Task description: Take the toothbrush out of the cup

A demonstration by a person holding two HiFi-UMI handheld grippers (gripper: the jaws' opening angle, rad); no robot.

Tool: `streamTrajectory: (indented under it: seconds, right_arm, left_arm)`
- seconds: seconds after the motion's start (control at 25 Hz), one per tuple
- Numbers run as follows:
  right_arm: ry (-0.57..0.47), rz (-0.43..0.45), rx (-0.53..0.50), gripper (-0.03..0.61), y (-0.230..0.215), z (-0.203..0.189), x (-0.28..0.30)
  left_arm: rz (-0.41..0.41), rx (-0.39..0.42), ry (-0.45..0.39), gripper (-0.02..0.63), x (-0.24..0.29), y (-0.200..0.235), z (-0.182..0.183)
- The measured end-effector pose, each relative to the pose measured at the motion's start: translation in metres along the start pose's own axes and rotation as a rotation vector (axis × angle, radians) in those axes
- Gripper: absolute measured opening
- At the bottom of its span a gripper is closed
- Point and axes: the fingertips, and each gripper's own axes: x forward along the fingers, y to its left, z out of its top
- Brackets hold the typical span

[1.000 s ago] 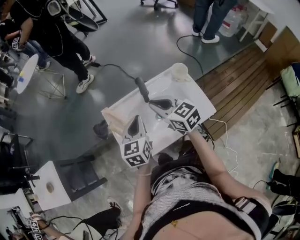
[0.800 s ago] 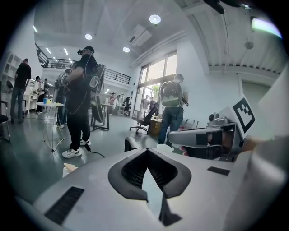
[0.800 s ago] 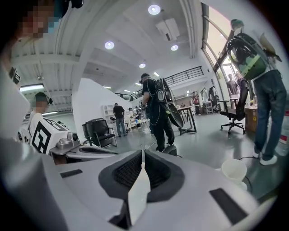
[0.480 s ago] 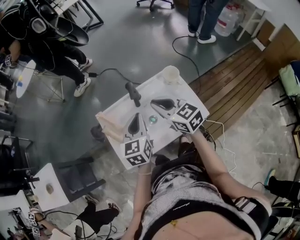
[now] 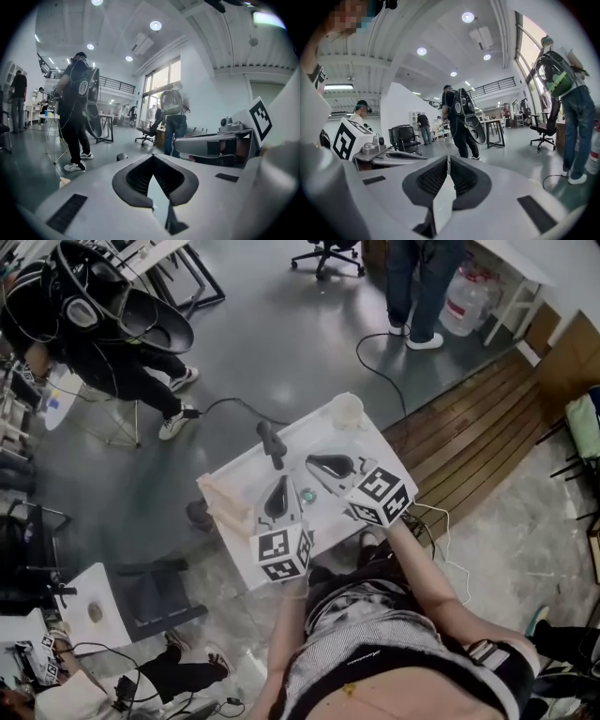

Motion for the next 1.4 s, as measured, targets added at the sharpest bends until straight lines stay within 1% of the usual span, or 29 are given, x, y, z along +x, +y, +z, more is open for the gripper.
streamTrajectory:
  seconds: [0.32, 0.56, 0.84, 1.12, 1.4]
  right_arm:
    - [-0.057, -0.001, -0.025, 0.074, 0.009, 0.022, -0.007]
    - [-0.096, -0.024, -0.102, 0.074, 0.012, 0.047, -0.014]
    - [-0.15, -0.026, -0.137, 0.074, 0.018, 0.07, -0.019]
    - [-0.17, -0.031, -0.158, 0.074, 0.018, 0.081, -0.021]
    - [-0.151, -0.045, -0.172, 0.072, 0.014, 0.081, -0.02]
  left_arm:
    - [0.004, 0.015, -0.062, 0.0, -0.01, -0.009, 0.027]
    - [-0.01, 0.035, -0.126, 0.0, -0.017, -0.019, 0.057]
    - [-0.011, 0.074, -0.186, 0.0, -0.025, -0.024, 0.083]
    - [-0.008, 0.08, -0.213, 0.0, -0.027, -0.026, 0.092]
    - [-0.019, 0.081, -0.207, 0.0, -0.021, -0.03, 0.091]
